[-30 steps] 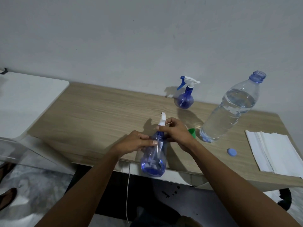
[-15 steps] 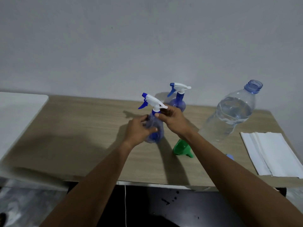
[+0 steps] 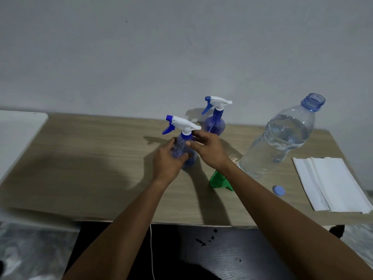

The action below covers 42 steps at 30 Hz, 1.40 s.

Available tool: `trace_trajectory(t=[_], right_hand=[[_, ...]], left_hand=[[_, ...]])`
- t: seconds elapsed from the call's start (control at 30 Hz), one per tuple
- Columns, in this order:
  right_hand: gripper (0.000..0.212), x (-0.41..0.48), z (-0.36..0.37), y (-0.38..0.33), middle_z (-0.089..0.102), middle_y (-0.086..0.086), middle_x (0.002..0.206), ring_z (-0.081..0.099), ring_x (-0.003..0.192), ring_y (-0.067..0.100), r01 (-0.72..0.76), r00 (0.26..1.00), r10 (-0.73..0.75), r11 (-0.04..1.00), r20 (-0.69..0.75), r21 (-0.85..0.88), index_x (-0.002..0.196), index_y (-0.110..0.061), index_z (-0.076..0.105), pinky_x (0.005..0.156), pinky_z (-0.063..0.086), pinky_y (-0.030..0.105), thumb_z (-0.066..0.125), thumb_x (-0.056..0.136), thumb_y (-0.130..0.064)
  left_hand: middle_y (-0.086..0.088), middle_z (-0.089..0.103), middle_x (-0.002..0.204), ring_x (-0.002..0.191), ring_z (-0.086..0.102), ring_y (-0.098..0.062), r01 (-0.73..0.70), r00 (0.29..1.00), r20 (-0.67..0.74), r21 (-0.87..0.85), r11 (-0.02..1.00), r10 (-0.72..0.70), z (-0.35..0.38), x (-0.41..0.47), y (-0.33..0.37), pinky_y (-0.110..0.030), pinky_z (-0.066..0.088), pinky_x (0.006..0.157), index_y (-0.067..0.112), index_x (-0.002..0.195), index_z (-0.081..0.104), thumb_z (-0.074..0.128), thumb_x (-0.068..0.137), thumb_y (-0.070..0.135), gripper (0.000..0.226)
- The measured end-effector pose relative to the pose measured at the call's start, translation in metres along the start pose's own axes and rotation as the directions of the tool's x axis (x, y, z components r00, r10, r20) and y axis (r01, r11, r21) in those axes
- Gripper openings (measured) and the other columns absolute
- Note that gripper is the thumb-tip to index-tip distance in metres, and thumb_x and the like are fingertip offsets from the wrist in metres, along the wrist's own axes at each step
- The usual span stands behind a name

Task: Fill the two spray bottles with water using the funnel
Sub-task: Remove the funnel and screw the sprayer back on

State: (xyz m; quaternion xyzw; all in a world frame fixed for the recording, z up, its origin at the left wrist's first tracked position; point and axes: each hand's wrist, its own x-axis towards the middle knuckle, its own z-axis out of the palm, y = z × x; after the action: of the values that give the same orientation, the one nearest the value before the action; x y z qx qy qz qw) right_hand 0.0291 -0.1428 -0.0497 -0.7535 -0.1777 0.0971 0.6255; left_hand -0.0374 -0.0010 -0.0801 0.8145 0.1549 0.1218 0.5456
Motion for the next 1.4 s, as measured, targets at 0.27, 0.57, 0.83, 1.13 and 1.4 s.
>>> trace_trajectory(t=[0.27,0.57,0.83,1.13,1.4], right_hand=[[0.034,-0.005,0.001,-0.002,0.074,0.004,0.117,0.069,0.112,0.017,0.018,1.0,-0.018,0.999,0.004,-0.043,0.126,-0.007,0.069,0.099,0.056,0.034,0.07,0.092,-0.005],[0.032,0.009,0.002,-0.009,0.074,0.002,0.115,0.069,0.109,0.015,0.015,0.999,-0.022,0.991,-0.046,-0.131,0.125,-0.007,0.069,0.099,0.055,0.031,0.069,0.093,-0.009],[0.036,0.072,0.01,-0.004,0.074,-0.001,0.12,0.067,0.114,0.013,-0.043,0.982,0.005,0.979,-0.189,-0.198,0.126,-0.013,0.07,0.102,0.054,0.041,0.072,0.091,-0.022],[0.045,0.089,0.015,0.01,0.07,0.002,0.129,0.066,0.118,0.017,-0.156,0.948,0.101,0.974,-0.301,-0.166,0.139,-0.018,0.061,0.098,0.056,0.036,0.067,0.095,-0.014],[0.007,0.076,-0.004,0.012,0.071,-0.009,0.084,0.066,0.079,0.006,-0.22,0.809,0.103,0.966,-0.578,-0.135,0.09,-0.02,0.075,0.075,0.052,0.023,0.073,0.087,-0.014]], left_hand=[[0.016,0.073,0.092,0.086,0.069,0.001,-0.015,1.0,-0.01,-0.008,1.0,0.015,0.0,-0.005,0.002,-0.029,0.059,0.075,0.025,0.112,0.071,0.085,0.079,0.017,0.037],[-0.003,0.078,0.103,0.089,0.072,-0.018,-0.036,0.998,0.056,0.06,0.998,0.033,-0.002,0.015,0.005,-0.034,0.061,0.074,0.018,0.118,0.07,0.076,0.091,0.024,0.028],[-0.004,0.078,0.096,0.088,0.074,-0.022,-0.068,0.997,0.029,0.098,0.993,0.066,0.0,0.082,0.008,-0.039,0.062,0.077,0.018,0.116,0.071,0.073,0.093,0.028,0.025],[-0.001,0.074,0.092,0.081,0.07,-0.016,-0.076,0.997,-0.005,0.086,0.993,0.077,0.016,0.117,0.006,-0.019,0.054,0.067,0.013,0.107,0.069,0.071,0.096,0.025,0.016],[-0.002,0.074,0.115,0.093,0.062,-0.012,-0.039,0.999,0.003,0.055,0.998,0.039,0.021,0.12,0.015,-0.022,0.046,0.076,0.017,0.128,0.065,0.077,0.091,0.025,0.039]])
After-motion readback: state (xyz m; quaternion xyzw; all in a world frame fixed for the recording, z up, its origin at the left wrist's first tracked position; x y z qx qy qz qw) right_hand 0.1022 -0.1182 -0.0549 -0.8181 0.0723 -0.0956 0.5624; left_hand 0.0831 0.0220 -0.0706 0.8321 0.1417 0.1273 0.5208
